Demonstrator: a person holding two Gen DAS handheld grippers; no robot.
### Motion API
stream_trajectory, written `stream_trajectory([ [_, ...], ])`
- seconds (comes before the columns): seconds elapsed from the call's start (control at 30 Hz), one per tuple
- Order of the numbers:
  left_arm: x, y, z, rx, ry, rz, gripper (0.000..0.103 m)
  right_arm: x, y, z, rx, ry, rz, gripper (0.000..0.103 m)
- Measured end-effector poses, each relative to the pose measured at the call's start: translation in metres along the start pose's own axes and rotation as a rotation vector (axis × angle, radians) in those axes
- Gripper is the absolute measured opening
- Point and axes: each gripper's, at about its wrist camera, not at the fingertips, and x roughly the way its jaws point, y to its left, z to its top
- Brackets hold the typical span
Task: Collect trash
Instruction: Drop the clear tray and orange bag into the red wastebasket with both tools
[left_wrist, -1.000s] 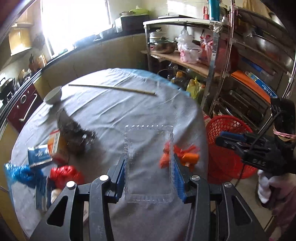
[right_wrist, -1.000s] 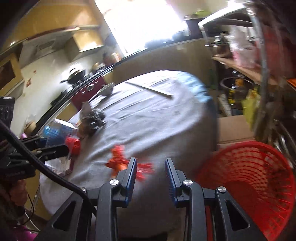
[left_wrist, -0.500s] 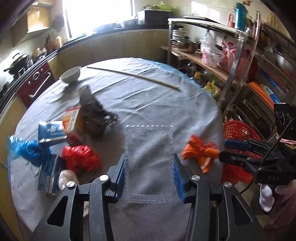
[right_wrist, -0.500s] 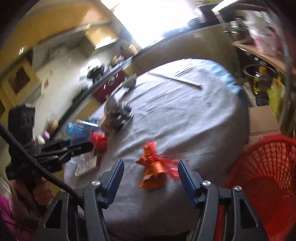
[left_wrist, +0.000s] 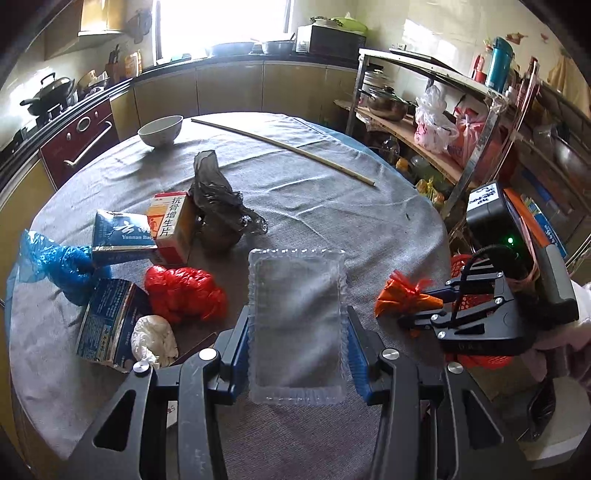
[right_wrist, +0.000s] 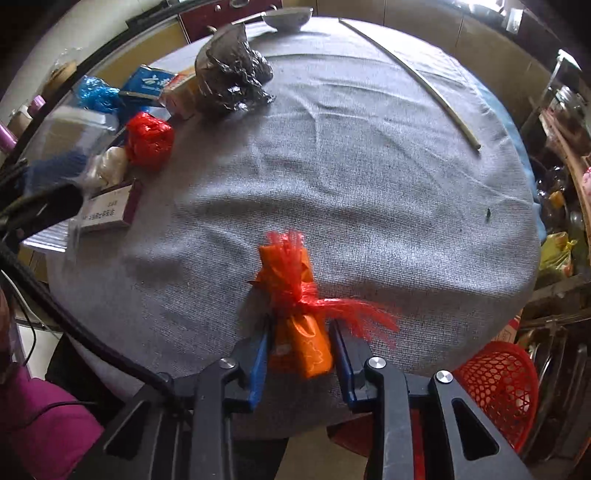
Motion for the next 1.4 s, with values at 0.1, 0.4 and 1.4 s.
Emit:
stream_trajectory([
  [0.1, 0.000, 0.002, 0.000, 0.000, 0.002, -0.003, 0.048, -0.002, -0.004, -0.006, 0.016, -0.023, 0.011, 0.029],
  [0.4, 0.012, -0.044, 0.009, 0.136, 0.012, -0.033, 0.049, -0.045, -0.056, -0.066, 0.327, -0.269, 0.152, 0.024],
  [1.4, 0.108, -0.262, 0.023, 0.507, 0.207, -0.327, 0.061, -0.081, -0.189, -0.241, 0.994, -0.436, 0.087, 0.036],
])
